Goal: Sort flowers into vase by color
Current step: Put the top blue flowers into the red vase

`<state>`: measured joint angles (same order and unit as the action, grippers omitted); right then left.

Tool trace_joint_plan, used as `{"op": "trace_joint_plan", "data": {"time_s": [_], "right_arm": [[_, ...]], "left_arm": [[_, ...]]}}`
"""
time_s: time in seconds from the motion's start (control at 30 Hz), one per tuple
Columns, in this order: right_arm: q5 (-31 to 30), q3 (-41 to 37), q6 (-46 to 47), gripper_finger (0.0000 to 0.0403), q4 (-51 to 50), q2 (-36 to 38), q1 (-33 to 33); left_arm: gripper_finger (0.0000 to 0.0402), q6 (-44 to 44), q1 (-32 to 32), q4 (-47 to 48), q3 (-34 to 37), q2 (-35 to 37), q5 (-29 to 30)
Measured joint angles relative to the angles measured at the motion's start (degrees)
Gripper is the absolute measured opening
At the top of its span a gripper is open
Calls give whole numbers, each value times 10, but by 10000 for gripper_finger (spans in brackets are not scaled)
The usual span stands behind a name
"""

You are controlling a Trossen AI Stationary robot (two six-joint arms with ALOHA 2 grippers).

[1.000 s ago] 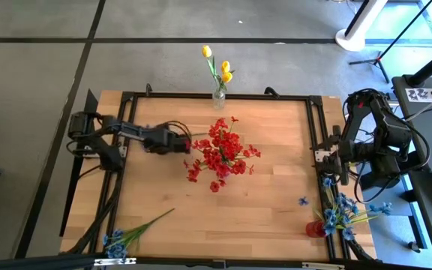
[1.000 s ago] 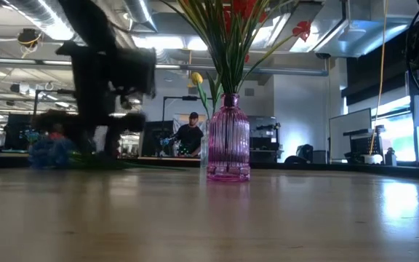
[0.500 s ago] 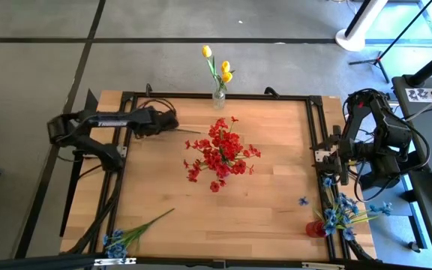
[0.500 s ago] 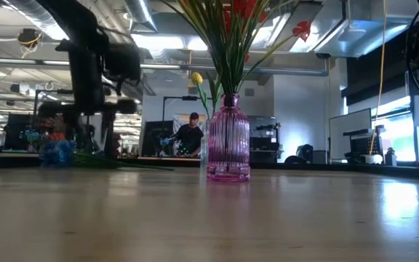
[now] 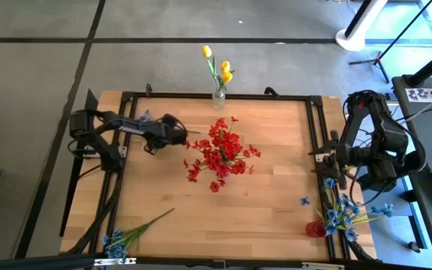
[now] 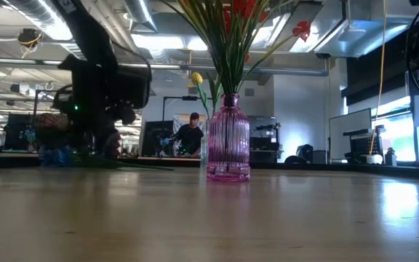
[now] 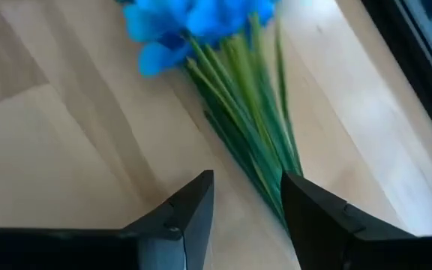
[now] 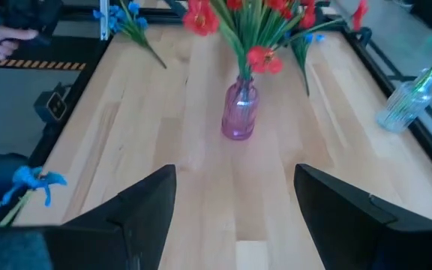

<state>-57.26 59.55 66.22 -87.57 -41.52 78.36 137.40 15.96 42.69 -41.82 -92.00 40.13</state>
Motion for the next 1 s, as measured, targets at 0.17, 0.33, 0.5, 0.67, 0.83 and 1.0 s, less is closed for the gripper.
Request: {"op": "trace_joint_plan", "data": {"time_s": [0.17, 0.33, 0.5, 0.67, 0.83, 1.0], "right_arm": [[13, -20, 9, 270, 19, 0, 0], [14, -42, 14, 270, 30, 0, 0], [14, -54, 14, 270, 56, 0, 0], [4, -61, 14, 270, 60, 0, 0], [-32, -61, 14, 270, 60, 0, 0], [-40, -61, 13, 270, 61, 0, 0]], "left_arm": [[150, 31, 44, -4, 0, -22, -6], [150, 14, 100, -56, 0, -22, 0], [150, 32, 125, -107, 0, -19, -3], [150, 33, 138, -114, -1, -21, 17], [150, 13, 183, -117, -1, -43, 11], [150, -17, 204, -130, -4, -72, 11]]}}
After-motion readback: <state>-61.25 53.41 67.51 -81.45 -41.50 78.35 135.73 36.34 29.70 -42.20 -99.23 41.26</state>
